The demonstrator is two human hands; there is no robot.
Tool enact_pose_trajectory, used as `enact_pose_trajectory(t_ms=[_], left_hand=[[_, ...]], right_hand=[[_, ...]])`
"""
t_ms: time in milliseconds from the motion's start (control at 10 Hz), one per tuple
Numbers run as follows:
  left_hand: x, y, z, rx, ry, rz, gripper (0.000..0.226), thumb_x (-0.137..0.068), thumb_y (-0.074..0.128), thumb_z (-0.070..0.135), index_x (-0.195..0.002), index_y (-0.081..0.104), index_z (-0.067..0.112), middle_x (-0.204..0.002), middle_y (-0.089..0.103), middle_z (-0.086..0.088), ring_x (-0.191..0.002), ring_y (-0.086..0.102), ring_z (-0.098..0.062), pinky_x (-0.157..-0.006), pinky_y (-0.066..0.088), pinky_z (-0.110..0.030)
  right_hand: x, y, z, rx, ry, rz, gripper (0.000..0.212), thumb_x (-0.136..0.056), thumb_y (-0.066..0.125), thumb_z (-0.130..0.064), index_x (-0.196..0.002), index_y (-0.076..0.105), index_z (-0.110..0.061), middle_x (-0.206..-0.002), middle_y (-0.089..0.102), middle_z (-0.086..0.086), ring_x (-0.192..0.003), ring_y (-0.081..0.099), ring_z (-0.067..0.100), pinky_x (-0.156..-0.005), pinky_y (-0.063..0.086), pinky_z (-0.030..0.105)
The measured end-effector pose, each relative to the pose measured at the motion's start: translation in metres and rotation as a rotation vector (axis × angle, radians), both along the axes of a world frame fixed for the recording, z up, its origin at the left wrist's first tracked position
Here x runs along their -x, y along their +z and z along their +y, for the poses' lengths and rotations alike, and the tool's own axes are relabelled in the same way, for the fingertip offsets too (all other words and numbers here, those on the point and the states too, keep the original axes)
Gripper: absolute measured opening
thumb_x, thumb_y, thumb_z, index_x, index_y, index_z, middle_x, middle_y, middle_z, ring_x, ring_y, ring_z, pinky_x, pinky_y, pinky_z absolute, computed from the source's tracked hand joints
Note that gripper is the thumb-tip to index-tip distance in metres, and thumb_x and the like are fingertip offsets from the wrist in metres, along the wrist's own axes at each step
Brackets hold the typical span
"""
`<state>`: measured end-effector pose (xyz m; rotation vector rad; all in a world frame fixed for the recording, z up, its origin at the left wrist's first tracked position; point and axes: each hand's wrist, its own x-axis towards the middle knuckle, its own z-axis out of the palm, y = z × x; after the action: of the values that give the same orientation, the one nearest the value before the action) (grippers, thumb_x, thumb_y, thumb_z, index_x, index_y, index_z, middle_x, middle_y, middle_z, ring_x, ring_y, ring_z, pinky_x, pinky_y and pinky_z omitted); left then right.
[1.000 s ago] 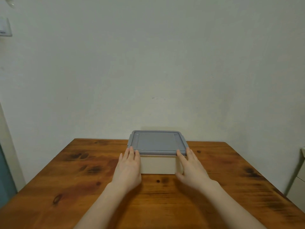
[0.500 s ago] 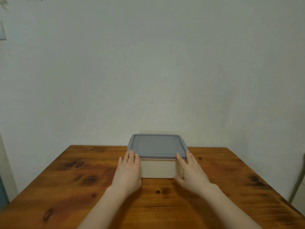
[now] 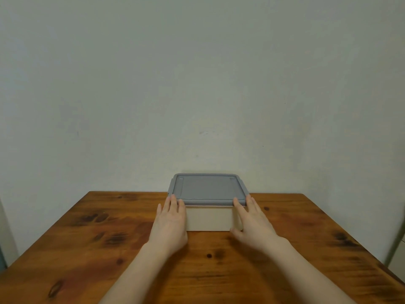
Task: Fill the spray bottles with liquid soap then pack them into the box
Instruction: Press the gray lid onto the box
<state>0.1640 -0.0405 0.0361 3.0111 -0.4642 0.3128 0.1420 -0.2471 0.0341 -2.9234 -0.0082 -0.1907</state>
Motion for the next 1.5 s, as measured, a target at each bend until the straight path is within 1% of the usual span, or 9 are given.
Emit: enact_pose_trajectory(t_ms=[1300, 1500], left_hand=[[-0.03, -0.001, -0.008, -0.036, 0.02, -0.008, 0.068, -0.092, 0.04, 0.017, -0.146, 0.0, 0.006, -0.155, -0.002, -0.019, -0.144, -0.004, -0.031, -0.116, 0.005, -0.045], [-0.032, 0.0, -0.008, -0.032, 0.034, 0.006, 0.068, -0.091, 0.041, 0.021, -0.146, 0.002, 0.008, -0.155, -0.001, -0.017, -0.144, -0.004, -0.03, -0.114, 0.007, -0.054]], right_hand=[[-0.03, 0.001, -0.004, 0.037, -0.01, -0.001, 0.081, -0.09, 0.05, -0.039, -0.149, -0.002, -0.022, -0.157, -0.009, 0.015, -0.145, -0.009, 0.028, -0.119, 0.01, 0.041], [-0.034, 0.0, -0.004, 0.047, -0.025, 0.006, 0.08, -0.09, 0.05, -0.04, -0.149, -0.002, -0.025, -0.157, -0.009, 0.014, -0.145, -0.009, 0.028, -0.117, 0.008, 0.047]])
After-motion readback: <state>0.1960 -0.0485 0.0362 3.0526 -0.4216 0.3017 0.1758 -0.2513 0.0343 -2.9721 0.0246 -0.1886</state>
